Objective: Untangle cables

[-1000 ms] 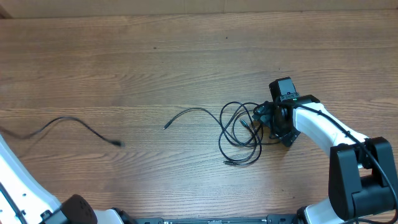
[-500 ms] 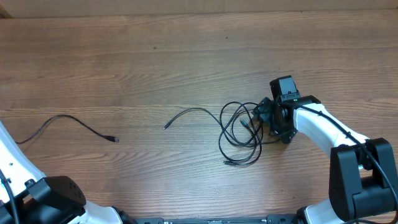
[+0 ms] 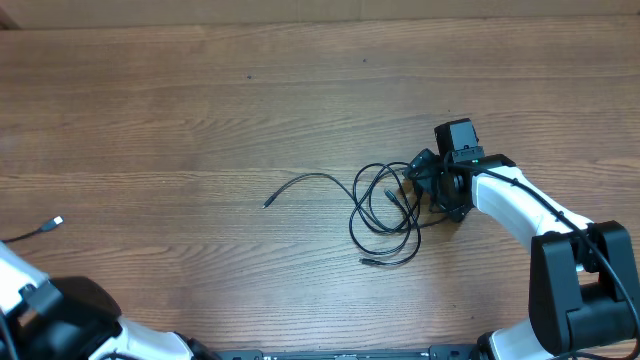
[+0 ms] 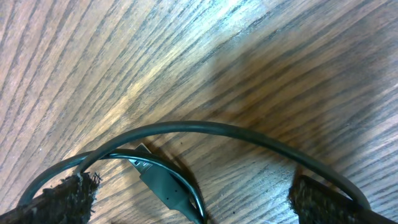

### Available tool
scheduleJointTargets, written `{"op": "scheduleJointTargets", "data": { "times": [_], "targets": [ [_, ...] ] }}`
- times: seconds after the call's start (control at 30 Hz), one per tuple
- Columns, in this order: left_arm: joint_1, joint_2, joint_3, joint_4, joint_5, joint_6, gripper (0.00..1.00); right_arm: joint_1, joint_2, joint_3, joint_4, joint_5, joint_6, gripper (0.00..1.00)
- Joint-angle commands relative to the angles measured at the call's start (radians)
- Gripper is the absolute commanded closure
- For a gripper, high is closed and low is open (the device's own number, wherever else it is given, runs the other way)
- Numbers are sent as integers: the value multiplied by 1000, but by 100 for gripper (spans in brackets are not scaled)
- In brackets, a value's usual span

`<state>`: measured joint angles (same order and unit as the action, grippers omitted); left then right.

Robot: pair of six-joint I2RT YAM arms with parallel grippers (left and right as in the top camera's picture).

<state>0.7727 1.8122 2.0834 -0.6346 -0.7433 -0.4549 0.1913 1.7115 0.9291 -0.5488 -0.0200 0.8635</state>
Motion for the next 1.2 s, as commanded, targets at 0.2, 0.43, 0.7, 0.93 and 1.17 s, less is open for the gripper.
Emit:
{"op": "scheduleJointTargets", "data": {
  "times": [0.2, 0.43, 0.7, 0.93, 1.17],
  "targets": [
    [-153, 177, -1, -470, 766, -399, 96, -1, 58, -42, 6, -37, 3, 0],
    [-351, 256, -5, -670, 724, -490, 96, -1, 58, -42, 6, -37, 3, 0],
    [-357, 307, -27, -950, 474, -728, 82, -1, 58, -42, 6, -37, 3, 0],
    [-320, 307, -70, -978, 486, -724, 16, -1, 58, -42, 6, -37, 3, 0],
    [-351, 297, -69, -938, 574, -553, 0, -1, 58, -42, 6, -37, 3, 0]
  ]
}}
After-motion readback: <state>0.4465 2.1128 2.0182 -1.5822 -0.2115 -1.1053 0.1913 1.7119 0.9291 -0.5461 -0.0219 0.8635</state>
